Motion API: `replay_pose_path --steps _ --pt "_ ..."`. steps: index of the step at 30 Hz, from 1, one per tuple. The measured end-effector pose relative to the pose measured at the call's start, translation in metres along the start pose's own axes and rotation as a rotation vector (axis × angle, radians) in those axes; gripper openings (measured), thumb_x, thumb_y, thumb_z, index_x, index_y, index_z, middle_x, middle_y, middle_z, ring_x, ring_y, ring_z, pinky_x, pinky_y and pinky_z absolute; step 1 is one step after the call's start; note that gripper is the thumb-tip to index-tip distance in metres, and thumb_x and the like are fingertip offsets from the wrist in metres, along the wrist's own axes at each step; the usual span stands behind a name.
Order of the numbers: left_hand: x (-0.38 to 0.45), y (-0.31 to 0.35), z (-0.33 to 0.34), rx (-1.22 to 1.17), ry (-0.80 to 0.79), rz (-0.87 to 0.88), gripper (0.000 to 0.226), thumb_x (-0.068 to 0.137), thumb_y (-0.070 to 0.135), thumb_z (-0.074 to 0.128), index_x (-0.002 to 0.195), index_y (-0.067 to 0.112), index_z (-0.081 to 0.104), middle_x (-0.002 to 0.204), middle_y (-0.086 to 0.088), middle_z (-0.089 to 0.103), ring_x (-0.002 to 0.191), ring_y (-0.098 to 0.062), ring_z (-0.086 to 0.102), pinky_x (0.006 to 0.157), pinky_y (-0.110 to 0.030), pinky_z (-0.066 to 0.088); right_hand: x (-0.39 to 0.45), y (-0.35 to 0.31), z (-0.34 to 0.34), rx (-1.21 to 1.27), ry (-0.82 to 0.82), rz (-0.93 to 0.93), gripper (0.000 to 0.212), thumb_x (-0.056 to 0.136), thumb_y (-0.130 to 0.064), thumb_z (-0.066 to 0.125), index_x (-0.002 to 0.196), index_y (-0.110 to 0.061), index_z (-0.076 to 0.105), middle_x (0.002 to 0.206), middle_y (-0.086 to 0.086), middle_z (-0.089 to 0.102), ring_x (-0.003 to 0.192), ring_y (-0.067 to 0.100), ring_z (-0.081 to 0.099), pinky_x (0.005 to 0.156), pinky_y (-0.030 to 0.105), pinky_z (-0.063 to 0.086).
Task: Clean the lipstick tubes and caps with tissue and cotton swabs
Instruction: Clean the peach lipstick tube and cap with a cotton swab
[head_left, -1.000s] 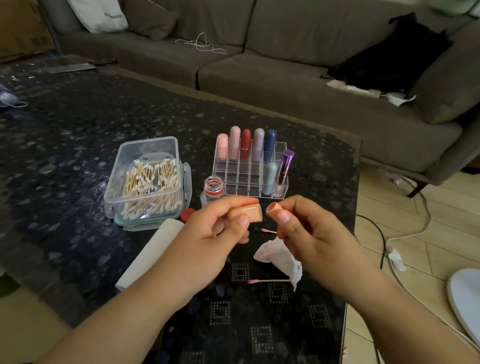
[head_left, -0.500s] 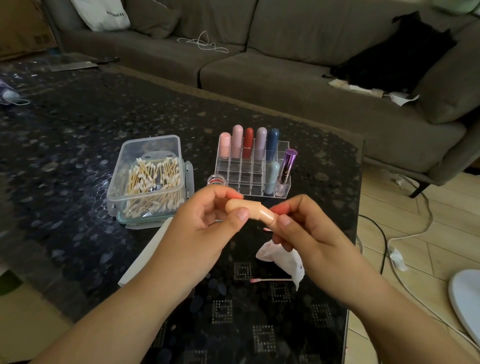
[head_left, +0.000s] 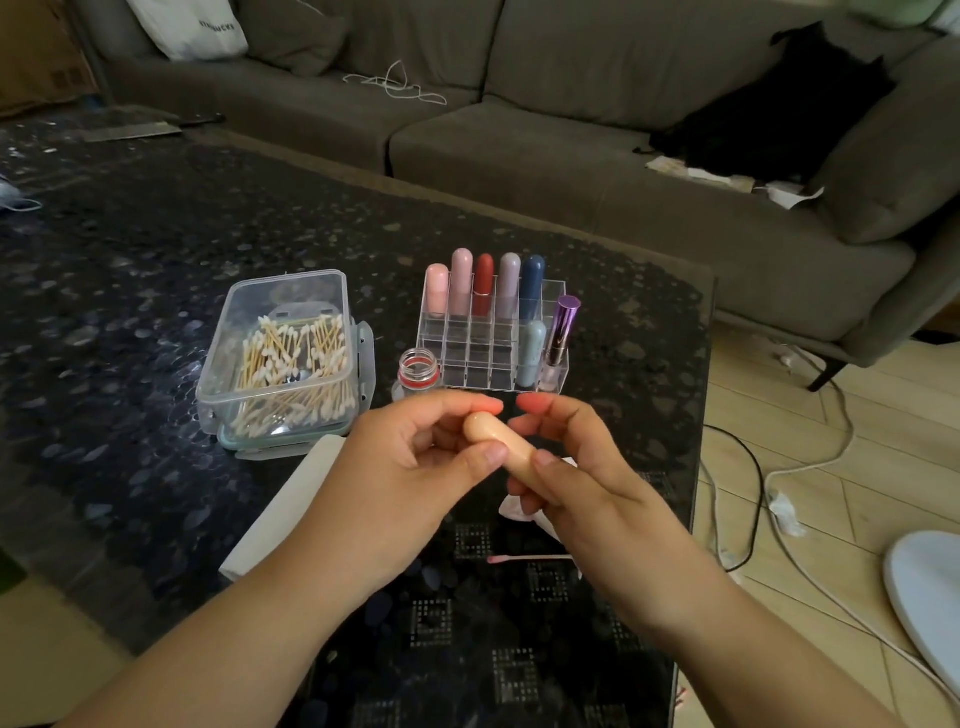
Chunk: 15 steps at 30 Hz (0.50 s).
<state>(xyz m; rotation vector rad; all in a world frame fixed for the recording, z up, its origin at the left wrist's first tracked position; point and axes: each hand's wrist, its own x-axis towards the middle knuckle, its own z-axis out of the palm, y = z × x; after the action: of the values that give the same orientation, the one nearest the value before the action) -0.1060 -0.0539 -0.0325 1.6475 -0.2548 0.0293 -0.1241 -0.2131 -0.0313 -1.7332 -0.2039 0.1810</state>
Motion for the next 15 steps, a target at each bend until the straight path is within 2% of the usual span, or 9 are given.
replay_pose_path --steps 5,9,11,13,15 --pt "0.003 -0.003 0.003 0.115 0.031 0.027 0.038 0.08 0.011 0.07 0.103 0.04 0.061 0.089 0.01 0.07 0.084 -0.007 0.066 0.081 -0.024 0.051 0.0 -0.01 -0.003 -0.229 -0.08 -0.006 0.023 0.099 -0.026 0.04 0.119 -0.027 0.053 0.1 -0.009 0.065 0.093 0.001 0.062 0.087 0.022 0.051" --pt "0.007 0.006 0.0 0.292 0.02 0.117 0.038 0.078 0.019 0.071 0.103 0.042 0.053 0.088 0.019 0.066 0.086 0.002 0.062 0.078 -0.011 0.046 0.003 -0.018 -0.004 -0.545 -0.066 -0.042 0.023 0.096 -0.034 0.048 0.118 -0.042 0.047 0.104 -0.016 0.062 0.095 -0.005 0.056 0.08 0.013 0.046" --pt "0.007 0.01 -0.003 0.493 0.042 0.221 0.03 0.08 0.031 0.067 0.105 0.042 0.053 0.086 0.022 0.062 0.09 0.006 0.057 0.076 -0.006 0.042 0.006 -0.021 -0.003 -0.551 -0.022 -0.043 0.02 0.095 -0.032 0.052 0.111 -0.042 0.047 0.097 -0.016 0.063 0.089 -0.007 0.057 0.075 0.011 0.046" --pt "0.006 0.015 -0.01 0.692 0.058 0.322 0.03 0.083 0.045 0.053 0.112 0.037 0.052 0.093 0.025 0.057 0.09 0.006 0.054 0.069 -0.006 0.041 0.01 -0.028 -0.002 -0.515 0.047 -0.016 0.019 0.093 -0.032 0.056 0.108 -0.04 0.049 0.092 -0.016 0.064 0.085 -0.01 0.058 0.074 0.01 0.048" --pt "0.01 0.021 -0.017 0.796 0.068 0.384 0.034 0.085 0.045 0.046 0.114 0.028 0.054 0.095 0.02 0.057 0.086 0.005 0.053 0.068 -0.006 0.039 0.017 -0.039 -0.007 -0.537 0.175 -0.015 0.019 0.089 -0.034 0.061 0.1 -0.043 0.048 0.088 -0.019 0.061 0.083 -0.012 0.057 0.07 0.007 0.047"
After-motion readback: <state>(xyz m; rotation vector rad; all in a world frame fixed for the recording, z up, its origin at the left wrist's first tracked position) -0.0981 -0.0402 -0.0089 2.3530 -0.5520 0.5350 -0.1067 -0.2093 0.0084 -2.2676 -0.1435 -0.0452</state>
